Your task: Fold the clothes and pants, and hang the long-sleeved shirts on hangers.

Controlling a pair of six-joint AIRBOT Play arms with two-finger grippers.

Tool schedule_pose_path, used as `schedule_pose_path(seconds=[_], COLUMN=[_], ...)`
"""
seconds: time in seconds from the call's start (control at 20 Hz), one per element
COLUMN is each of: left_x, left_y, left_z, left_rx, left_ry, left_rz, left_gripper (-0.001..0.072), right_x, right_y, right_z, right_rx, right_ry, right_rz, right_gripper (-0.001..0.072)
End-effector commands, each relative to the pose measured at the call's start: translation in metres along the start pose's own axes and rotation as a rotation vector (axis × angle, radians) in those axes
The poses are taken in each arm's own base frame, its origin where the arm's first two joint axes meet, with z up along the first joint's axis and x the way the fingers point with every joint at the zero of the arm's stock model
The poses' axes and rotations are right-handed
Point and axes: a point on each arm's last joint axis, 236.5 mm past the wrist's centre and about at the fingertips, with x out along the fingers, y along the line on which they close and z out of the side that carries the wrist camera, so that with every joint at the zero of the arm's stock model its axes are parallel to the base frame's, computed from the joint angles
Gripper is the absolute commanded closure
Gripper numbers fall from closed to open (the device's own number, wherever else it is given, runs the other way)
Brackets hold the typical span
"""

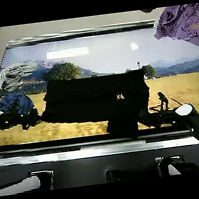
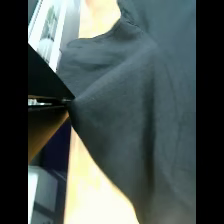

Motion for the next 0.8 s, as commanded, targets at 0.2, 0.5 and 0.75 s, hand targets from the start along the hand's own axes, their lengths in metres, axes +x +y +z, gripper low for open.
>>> schedule_pose_path(seconds=[0.2,0.5,0.75], left_x=[-0.076,-0.081,-0.063], left_y=[-0.031,-0.053,-0.068], left_z=[-0.043,-0.042,-0.005], left_rx=[0.105,0.172,0.201], left_ry=[-0.123,-0.224,-0.326], left_rz=[0.065,0.068,0.064], left_gripper=[0.0694,0.0695,0.0695], right_x=[-0.065,-0.084,-0.081], right_y=[-0.011,0.003,0.023], right_z=[-0.042,-0.039,0.039], right_rx=[-0.073,-0.106,-0.191], right_ry=[-0.069,-0.152,-0.198], right_rz=[-0.165,-0.147,-0.153], right_gripper=[0.0686,0.0687,0.0686])
